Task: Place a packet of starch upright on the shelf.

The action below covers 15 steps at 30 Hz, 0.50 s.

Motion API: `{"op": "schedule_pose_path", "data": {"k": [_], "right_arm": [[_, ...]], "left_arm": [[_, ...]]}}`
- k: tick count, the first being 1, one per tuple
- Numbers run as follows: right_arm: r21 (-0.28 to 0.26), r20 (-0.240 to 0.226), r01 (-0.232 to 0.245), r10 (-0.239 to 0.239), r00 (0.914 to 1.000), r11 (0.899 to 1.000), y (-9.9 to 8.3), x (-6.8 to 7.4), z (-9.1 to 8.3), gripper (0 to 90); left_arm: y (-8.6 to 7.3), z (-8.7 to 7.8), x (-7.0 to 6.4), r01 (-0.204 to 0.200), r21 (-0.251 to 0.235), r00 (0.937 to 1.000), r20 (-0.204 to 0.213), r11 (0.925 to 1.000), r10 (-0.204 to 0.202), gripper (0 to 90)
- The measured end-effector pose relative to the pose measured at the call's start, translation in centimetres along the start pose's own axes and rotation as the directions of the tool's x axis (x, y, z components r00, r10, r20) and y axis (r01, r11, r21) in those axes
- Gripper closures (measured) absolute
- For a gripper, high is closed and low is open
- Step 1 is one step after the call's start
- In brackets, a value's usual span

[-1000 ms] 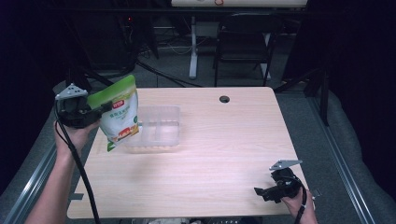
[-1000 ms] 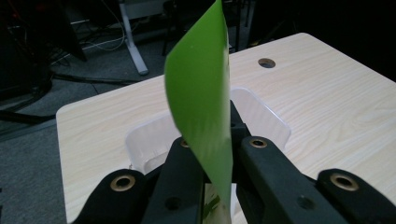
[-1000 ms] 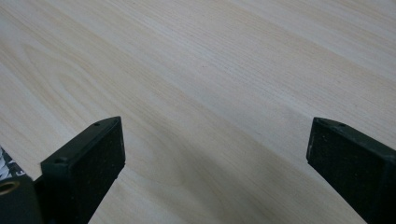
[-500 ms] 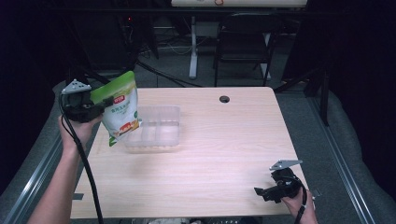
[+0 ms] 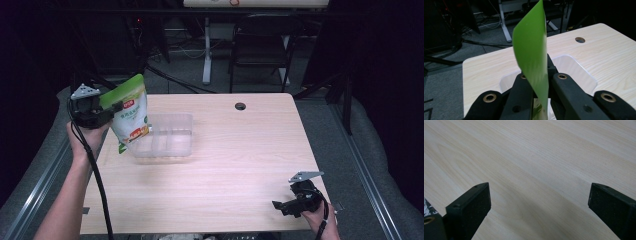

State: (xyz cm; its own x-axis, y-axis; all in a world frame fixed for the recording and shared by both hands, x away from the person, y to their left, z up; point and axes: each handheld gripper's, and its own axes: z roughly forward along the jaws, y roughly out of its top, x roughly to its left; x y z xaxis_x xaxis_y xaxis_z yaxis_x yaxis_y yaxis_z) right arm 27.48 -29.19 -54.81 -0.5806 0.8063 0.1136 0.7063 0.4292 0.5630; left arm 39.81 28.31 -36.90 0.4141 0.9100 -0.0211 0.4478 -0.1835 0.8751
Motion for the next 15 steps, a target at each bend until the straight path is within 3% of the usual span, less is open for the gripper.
{"op": "schedule_pose_path", "data": {"k": [15], "right_arm": [[-0.008,-0.007,-0.004,0.004,1.0000,1.000,0.0,0.0,0.0,3.9]], "left_arm": [[-0.6,1.7,0.2,0.049,-0.014,0.9983,-0.031,0.9987,-0.049,90.0]]}}
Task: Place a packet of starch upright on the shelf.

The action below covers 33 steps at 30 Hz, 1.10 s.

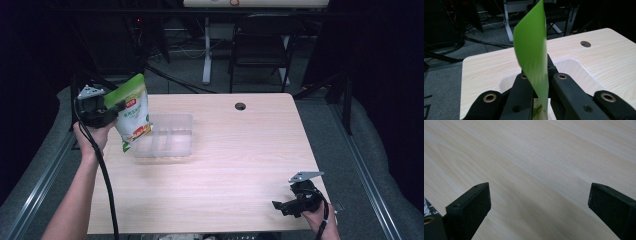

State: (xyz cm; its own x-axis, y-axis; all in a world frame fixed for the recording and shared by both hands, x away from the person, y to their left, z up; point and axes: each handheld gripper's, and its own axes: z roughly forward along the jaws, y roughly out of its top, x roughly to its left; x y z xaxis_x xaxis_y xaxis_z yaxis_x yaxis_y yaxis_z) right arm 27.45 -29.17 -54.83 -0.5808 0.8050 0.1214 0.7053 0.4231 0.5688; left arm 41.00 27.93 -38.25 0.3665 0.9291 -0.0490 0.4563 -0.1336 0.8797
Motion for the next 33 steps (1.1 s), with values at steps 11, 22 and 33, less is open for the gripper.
{"op": "schedule_pose_path", "data": {"k": [11,22,33], "right_arm": [[-0.002,0.007,0.000,0.000,1.0000,1.000,0.0,0.0,0.0,3.9],[-0.001,0.006,-0.002,0.002,1.0000,1.000,0.0,0.0,0.0,3.9],[0.001,0.003,0.001,-0.001,1.0000,1.000,0.0,0.0,0.0,3.9]], "left_arm": [[-0.6,1.1,-0.1,0.022,-0.012,0.9993,-0.029,0.9997,-0.022,90.0],[-1.7,2.2,-0.1,0.052,-0.031,0.9972,-0.052,0.9982,-0.054,90.0],[-2.9,3.2,0.1,0.091,-0.067,0.9920,-0.082,0.9936,-0.096,90.0]]}}
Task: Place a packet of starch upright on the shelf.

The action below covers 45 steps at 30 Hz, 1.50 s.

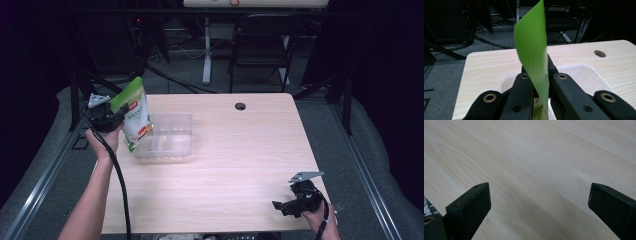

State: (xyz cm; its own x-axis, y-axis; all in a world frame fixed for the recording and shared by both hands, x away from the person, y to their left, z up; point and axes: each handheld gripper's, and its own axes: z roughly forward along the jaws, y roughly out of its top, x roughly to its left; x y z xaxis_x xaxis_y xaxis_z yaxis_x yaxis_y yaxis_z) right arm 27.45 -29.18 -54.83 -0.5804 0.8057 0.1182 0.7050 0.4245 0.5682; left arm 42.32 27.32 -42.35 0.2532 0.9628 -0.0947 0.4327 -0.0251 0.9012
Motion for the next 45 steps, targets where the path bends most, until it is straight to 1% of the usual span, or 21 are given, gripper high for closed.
{"op": "schedule_pose_path", "data": {"k": [2,5,6,8,9,11,13,15,23,24,25,28,30,31,34,35,40,42,43,44,45], "right_arm": [[0.000,-0.001,0.000,0.000,1.0000,1.000,0.0,0.0,0.0,3.9],[0.006,0.001,0.002,-0.002,1.0000,1.000,0.0,0.0,0.0,3.9],[0.001,-0.005,-0.001,0.001,1.0000,1.000,0.0,0.0,0.0,3.9],[0.002,-0.006,-0.003,0.003,1.0000,1.000,0.0,0.0,0.0,3.9],[0.007,0.002,0.003,-0.003,1.0000,1.000,0.0,0.0,0.0,3.9],[0.000,0.001,-0.003,0.003,1.0000,1.000,0.0,0.0,0.0,3.9],[-0.001,0.000,-0.004,0.004,1.0000,1.000,0.0,0.0,0.0,3.9],[-0.002,0.001,-0.002,0.002,1.0000,1.000,0.0,0.0,0.0,3.9],[-0.003,0.001,-0.002,0.002,1.0000,1.000,0.0,0.0,0.0,3.9],[-0.002,0.001,-0.002,0.002,1.0000,1.000,0.0,0.0,0.0,3.9],[-0.002,0.000,-0.002,0.002,1.0000,1.000,0.0,0.0,0.0,3.9],[-0.001,-0.008,-0.005,0.005,1.0000,1.000,0.0,0.0,0.0,3.9],[0.000,-0.008,-0.004,0.004,1.0000,1.000,0.0,-0.1,0.0,3.9],[-0.001,-0.006,-0.005,0.005,1.0000,1.000,0.0,-0.1,0.0,3.9],[-0.001,-0.001,-0.004,0.004,1.0000,1.000,0.0,-0.1,0.1,3.9],[-0.002,-0.009,-0.005,0.005,0.9999,1.000,0.0,-0.1,0.0,3.9],[0.000,-0.007,-0.004,0.004,1.0000,1.000,-0.1,-0.1,0.0,3.9],[-0.003,-0.005,-0.008,0.008,1.0000,1.000,-0.2,0.0,-0.1,3.9],[-0.004,-0.004,-0.007,0.007,1.0000,1.000,-0.2,0.0,-0.1,3.9],[-0.011,-0.003,-0.010,0.010,0.9999,1.000,-0.2,0.1,-0.1,3.9],[-0.006,-0.003,-0.005,0.005,1.0000,1.000,-0.2,0.1,-0.1,3.9]], "left_arm": [[-0.1,0.1,0.0,0.005,-0.001,1.0000,-0.001,1.0000,-0.005,90.0],[-0.5,0.4,0.1,0.022,-0.019,0.9998,0.001,0.9996,-0.022,90.0],[-0.7,0.6,0.1,0.032,-0.024,0.9995,0.002,0.9992,-0.032,90.0],[-0.8,0.7,0.1,0.035,-0.027,0.9994,0.001,0.9990,-0.035,90.0],[-1.1,0.9,0.1,0.051,-0.042,0.9987,-0.001,0.9978,-0.051,90.0],[-1.3,1.0,0.1,0.056,-0.050,0.9984,-0.004,0.9972,-0.056,90.0],[-1.4,1.1,0.1,0.052,-0.043,0.9986,-0.010,0.9977,-0.052,90.0],[-1.7,1.3,0.1,0.058,-0.053,0.9982,-0.010,0.9969,-0.059,90.0],[-2.6,1.8,0.4,0.061,-0.047,0.9981,-0.001,0.9970,-0.061,90.0],[-2.8,1.9,0.4,0.064,-0.053,0.9979,-0.005,0.9966,-0.064,90.0],[-3.1,2.1,0.4,0.067,-0.041,0.9977,-0.003,0.9969,-0.068,90.0],[-3.6,2.3,0.6,0.070,-0.027,0.9975,0.001,0.9971,-0.070,90.0],[-3.9,2.4,0.6,0.066,-0.022,0.9978,0.001,0.9976,-0.066,90.0],[-4.0,2.4,0.7,0.066,-0.027,0.9978,0.001,0.9975,-0.066,90.0],[-4.2,2.4,0.8,0.066,-0.027,0.9978,0.001,0.9974,-0.066,90.0],[-4.3,2.3,0.9,0.069,-0.023,0.9976,0.000,0.9974,-0.069,90.0],[-4.5,2.1,1.3,0.072,-0.008,0.9974,-0.001,0.9973,-0.073,90.0],[-4.5,2.0,1.4,0.069,-0.003,0.9976,-0.004,0.9976,-0.069,89.6],[-4.4,2.0,1.4,0.060,0.009,0.9981,-0.008,0.9981,-0.060,89.3],[-4.4,2.0,1.4,0.056,0.007,0.9984,-0.005,0.9984,-0.056,88.9],[-4.3,1.9,1.5,0.049,0.019,0.9986,0.017,0.9986,-0.049,87.7]]}}
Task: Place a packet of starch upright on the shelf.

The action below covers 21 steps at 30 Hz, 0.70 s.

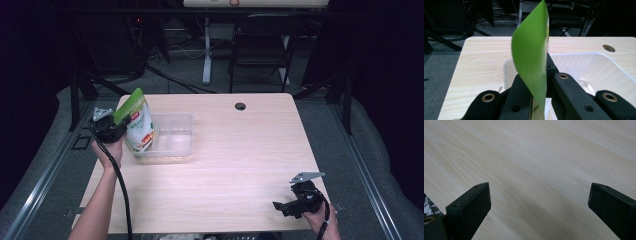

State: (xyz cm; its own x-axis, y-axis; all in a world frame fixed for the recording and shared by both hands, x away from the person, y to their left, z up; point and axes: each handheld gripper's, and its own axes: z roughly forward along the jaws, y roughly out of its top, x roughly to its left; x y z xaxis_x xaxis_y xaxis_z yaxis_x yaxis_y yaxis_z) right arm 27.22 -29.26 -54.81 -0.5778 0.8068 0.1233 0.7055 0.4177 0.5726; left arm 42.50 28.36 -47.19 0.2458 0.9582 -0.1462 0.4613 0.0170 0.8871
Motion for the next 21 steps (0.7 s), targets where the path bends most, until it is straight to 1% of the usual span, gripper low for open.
{"op": "schedule_pose_path", "data": {"k": [2,3,4,5,6,7,8,9,10,11,12,13,14,16,17,18,19,20,21], "right_arm": [[0.010,0.000,0.005,-0.005,1.0000,1.000,0.0,0.0,0.0,3.9],[0.010,0.000,0.005,-0.005,1.0000,1.000,0.0,0.0,0.0,3.9],[0.000,-0.002,-0.003,0.003,1.0000,1.000,0.0,0.0,0.1,3.9],[0.001,0.001,-0.003,0.003,1.0000,1.000,0.0,0.0,0.1,3.9],[0.002,0.002,-0.004,0.004,1.0000,1.000,0.0,0.0,0.1,3.8],[0.001,0.000,-0.002,0.002,1.0000,1.000,0.0,0.0,0.0,3.9],[0.002,-0.004,0.000,0.000,1.0000,1.000,0.0,0.0,0.0,3.9],[0.002,-0.004,0.000,0.000,1.0000,1.000,0.0,0.0,0.0,3.9],[-0.001,-0.001,-0.002,0.002,1.0000,1.000,0.0,0.0,0.0,3.9],[0.003,-0.004,0.001,-0.001,1.0000,1.000,0.0,0.0,0.0,3.9],[0.006,-0.005,0.001,-0.001,1.0000,1.000,0.0,0.0,0.0,3.8],[0.006,-0.005,0.001,-0.001,1.0000,1.000,0.0,0.0,0.0,3.8],[0.005,-0.003,0.001,-0.001,1.0000,1.000,0.0,0.0,0.0,3.8],[0.007,-0.004,0.003,-0.003,1.0000,1.000,0.0,0.0,0.0,3.9],[0.006,-0.004,0.002,-0.002,1.0000,1.000,0.0,0.0,0.0,3.9],[0.003,-0.001,-0.002,0.002,1.0000,1.000,0.0,0.0,0.1,3.9],[0.004,0.007,0.001,-0.001,1.0000,1.000,0.0,0.0,0.1,3.9],[0.001,0.005,-0.002,0.002,1.0000,1.000,0.0,0.0,0.1,3.8],[0.002,0.005,-0.001,0.001,1.0000,1.000,0.0,0.0,0.1,3.9]], "left_arm": [[0.1,-0.1,0.0,-0.007,0.009,1.0000,0.006,0.9999,0.007,81.6],[0.2,-0.2,0.0,-0.012,0.007,0.9999,0.012,0.9999,0.012,81.6],[0.3,-0.3,0.0,-0.018,0.019,0.9997,0.016,0.9997,0.018,75.7],[0.4,-0.4,-0.1,-0.022,0.026,0.9997,0.005,0.9994,0.022,70.4],[0.5,-0.4,-0.1,-0.023,0.024,0.9997,0.002,0.9995,0.023,64.7],[0.6,-0.5,-0.1,-0.028,0.033,0.9996,-0.006,0.9991,0.028,58.3],[0.6,-0.5,-0.1,-0.028,0.033,0.9996,-0.006,0.9991,0.028,49.8],[0.7,-0.6,-0.2,-0.029,0.029,0.9990,-0.032,0.9991,0.030,49.8],[0.8,-0.7,-0.1,-0.031,0.039,0.9983,-0.048,0.9988,0.032,41.0],[0.9,-0.9,-0.1,-0.030,0.049,0.9986,-0.042,0.9983,0.032,35.0],[1.0,-1.0,0.0,-0.029,0.050,0.9984,-0.047,0.9983,0.032,26.1],[1.0,-1.1,0.1,-0.028,0.048,0.9985,-0.046,0.9985,0.030,26.1],[1.2,-1.5,0.2,-0.025,0.059,0.9985,-0.047,0.9980,0.028,19.8],[1.3,-1.7,0.2,-0.024,0.057,0.9984,-0.050,0.9981,0.027,18.3],[1.4,-1.9,0.2,-0.026,0.064,0.9985,-0.046,0.9976,0.029,16.9],[1.5,-2.1,0.2,-0.031,0.069,0.9985,-0.044,0.9971,0.034,15.9],[1.6,-2.3,0.2,-0.035,0.065,0.9982,-0.045,0.9973,0.038,15.5],[1.7,-2.5,0.1,-0.042,0.072,0.9983,-0.039,0.9965,0.044,14.8],[1.9,-3.1,-0.1,-0.056,0.077,0.9976,-0.037,0.9955,0.059,14.4]]}}
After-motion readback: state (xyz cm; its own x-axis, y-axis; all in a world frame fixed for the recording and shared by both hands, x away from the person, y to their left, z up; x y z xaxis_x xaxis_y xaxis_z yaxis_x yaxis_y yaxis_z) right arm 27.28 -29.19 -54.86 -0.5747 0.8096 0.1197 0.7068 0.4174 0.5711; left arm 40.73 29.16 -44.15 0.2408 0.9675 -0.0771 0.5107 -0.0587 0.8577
